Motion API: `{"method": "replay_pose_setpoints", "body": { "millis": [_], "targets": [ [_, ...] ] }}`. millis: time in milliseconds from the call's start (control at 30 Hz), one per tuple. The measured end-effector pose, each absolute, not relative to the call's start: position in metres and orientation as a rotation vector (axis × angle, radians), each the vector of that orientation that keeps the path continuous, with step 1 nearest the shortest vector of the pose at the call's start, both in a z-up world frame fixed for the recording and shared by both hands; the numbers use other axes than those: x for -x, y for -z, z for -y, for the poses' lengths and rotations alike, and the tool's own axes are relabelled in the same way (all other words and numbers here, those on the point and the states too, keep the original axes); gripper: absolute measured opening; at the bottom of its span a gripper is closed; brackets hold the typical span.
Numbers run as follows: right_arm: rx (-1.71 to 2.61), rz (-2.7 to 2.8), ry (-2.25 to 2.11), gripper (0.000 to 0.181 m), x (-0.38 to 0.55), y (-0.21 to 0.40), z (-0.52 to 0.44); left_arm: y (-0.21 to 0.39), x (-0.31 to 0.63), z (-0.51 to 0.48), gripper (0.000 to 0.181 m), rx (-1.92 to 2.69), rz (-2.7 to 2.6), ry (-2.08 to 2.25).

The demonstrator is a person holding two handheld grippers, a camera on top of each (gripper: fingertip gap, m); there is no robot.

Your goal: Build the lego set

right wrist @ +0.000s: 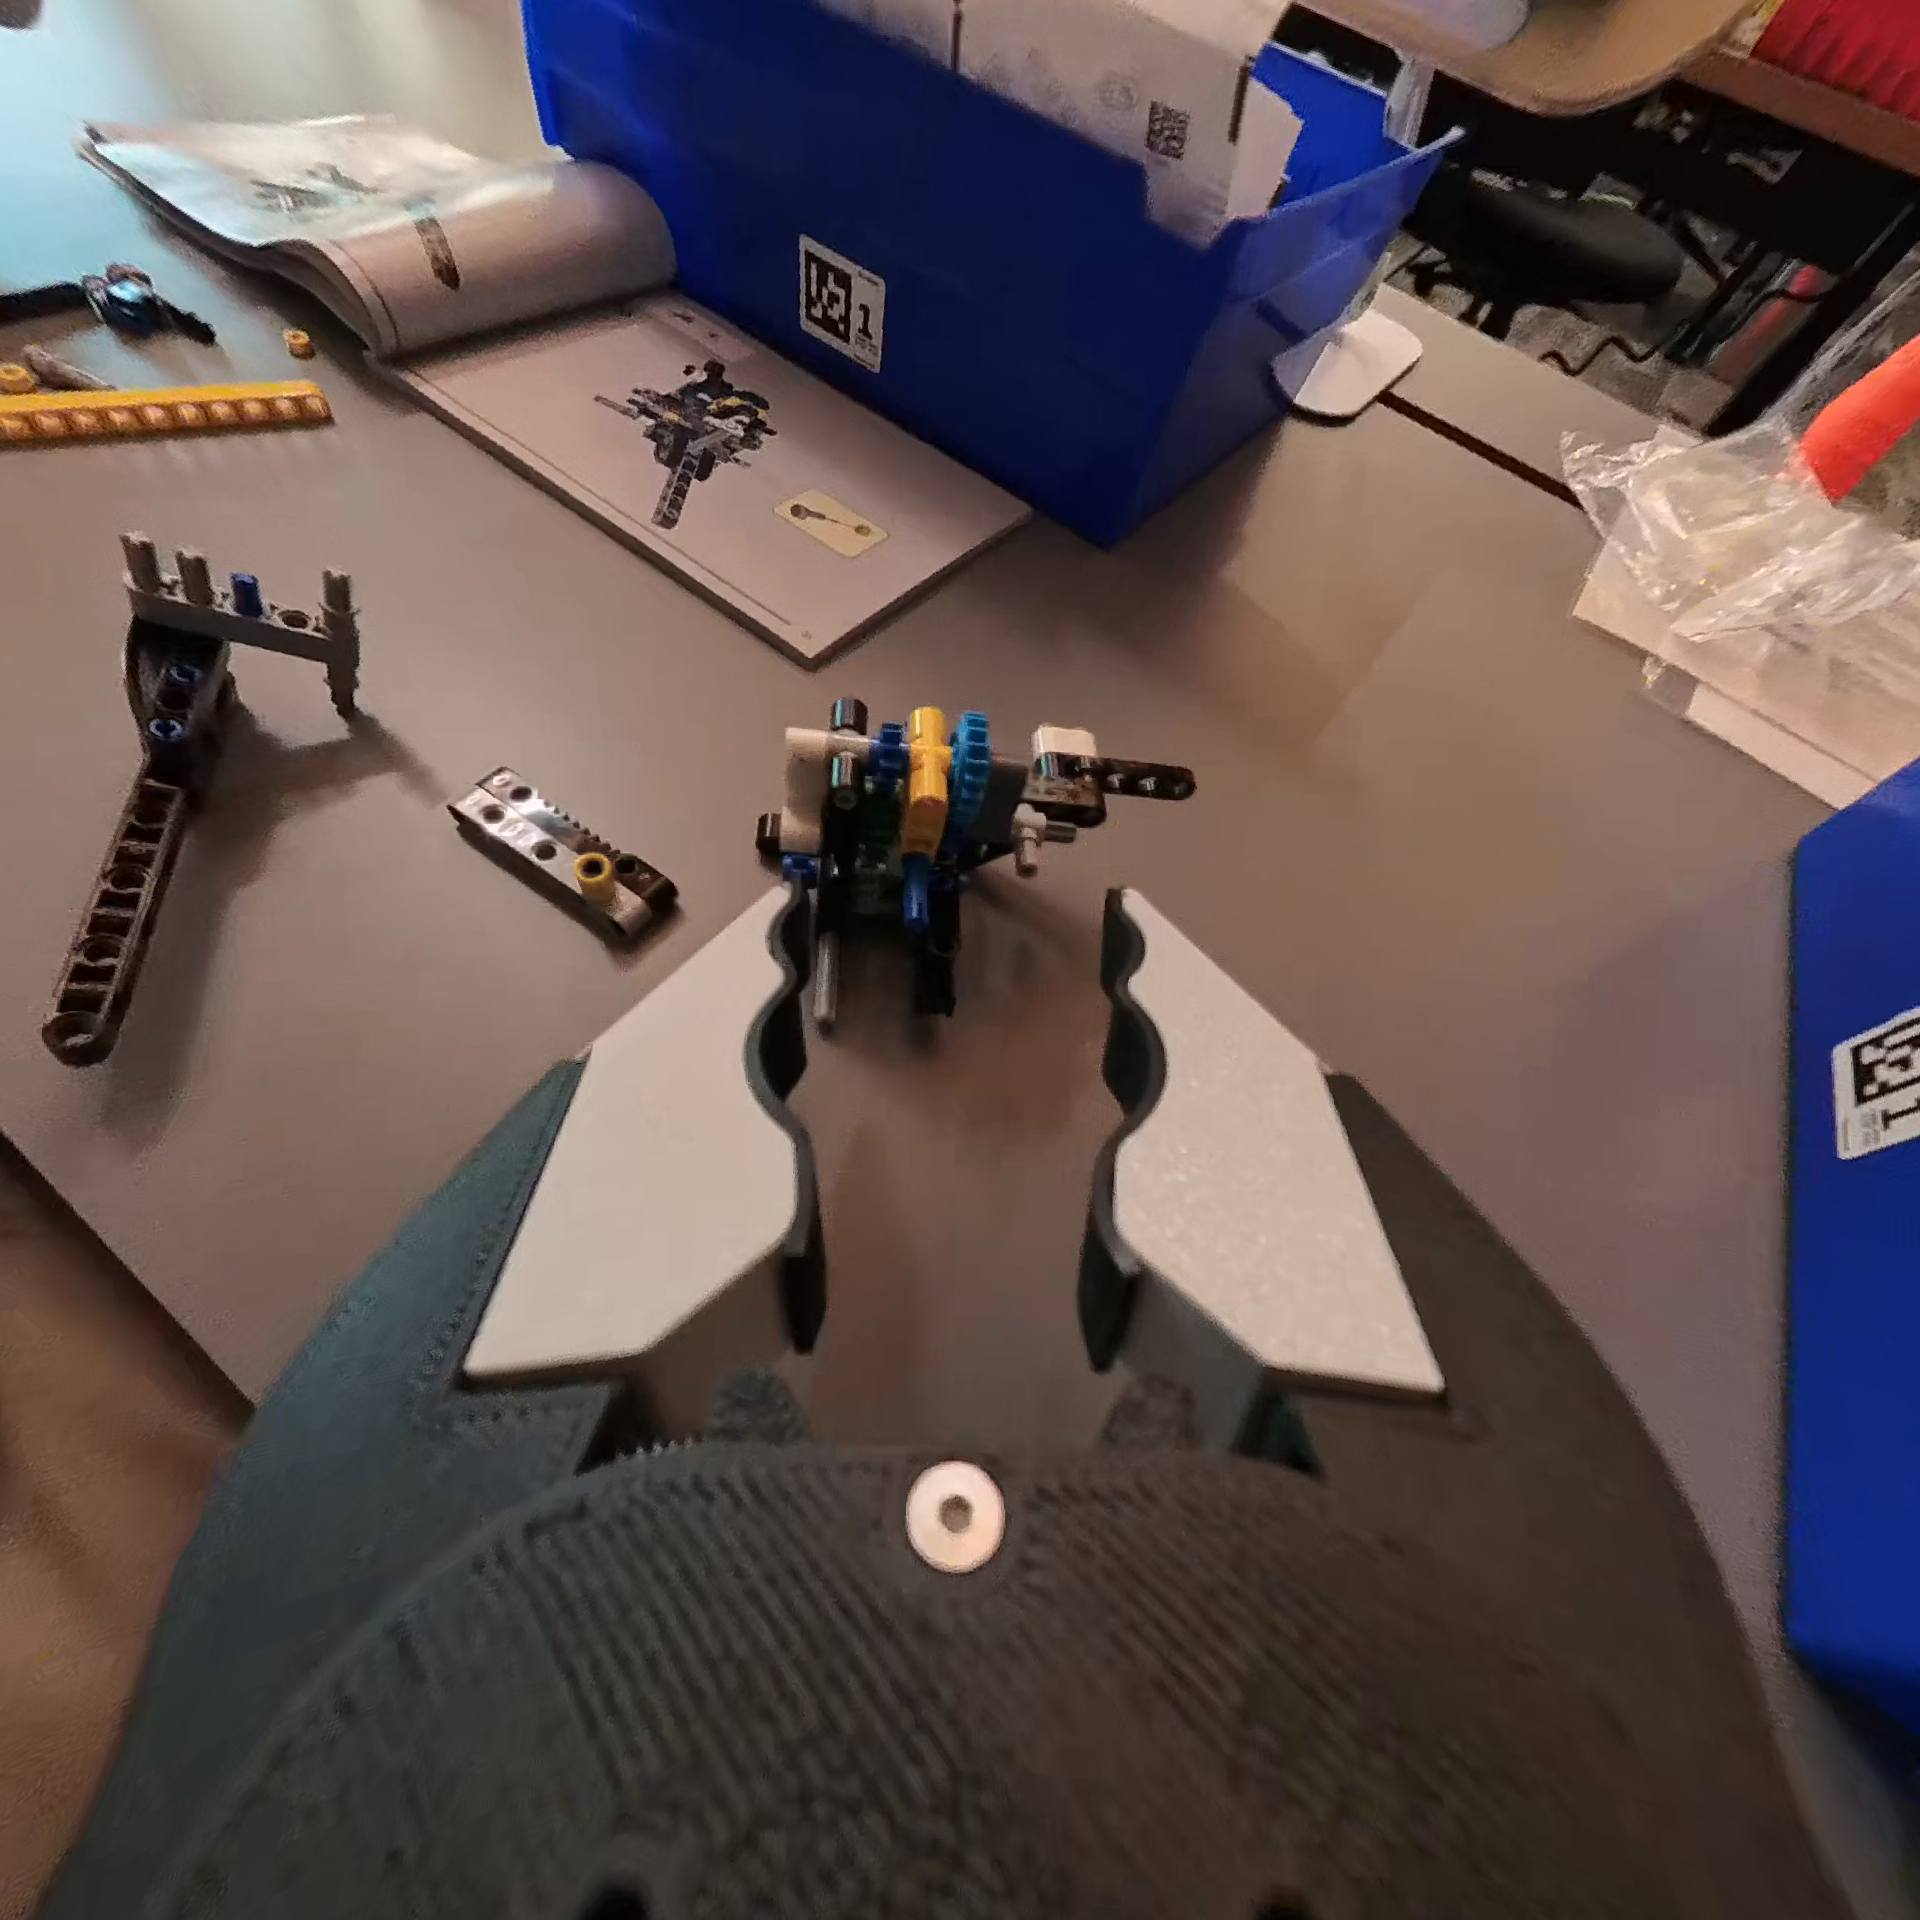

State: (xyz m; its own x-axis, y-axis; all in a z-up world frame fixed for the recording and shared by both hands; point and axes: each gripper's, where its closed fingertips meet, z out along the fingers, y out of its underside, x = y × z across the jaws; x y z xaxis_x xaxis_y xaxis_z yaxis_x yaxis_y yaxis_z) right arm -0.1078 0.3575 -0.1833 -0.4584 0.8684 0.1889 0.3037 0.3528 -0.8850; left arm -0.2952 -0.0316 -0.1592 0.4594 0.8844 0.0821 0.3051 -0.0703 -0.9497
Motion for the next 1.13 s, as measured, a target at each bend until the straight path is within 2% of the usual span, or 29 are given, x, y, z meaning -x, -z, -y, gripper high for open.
{"method": "replay_pose_setpoints", "body": {
  "millis": [167,433,1133],
  "targets": [
    [1.067,1.982,-1.11,0.055,0.105,0.187,-0.362,0.159,0.295,0.032,0.044,1.622,1.054,-0.662],
    [0.989,2.148,-0.889,0.053,0.103,0.216,-0.351,0.159,0.295,0.032,0.044,1.618,1.055,-0.66],
    [1.182,2.052,-0.787,0.043,0.118,0.221,-0.389,0.16,0.295,0.032,0.044,1.622,1.056,-0.659]
  ]
}}
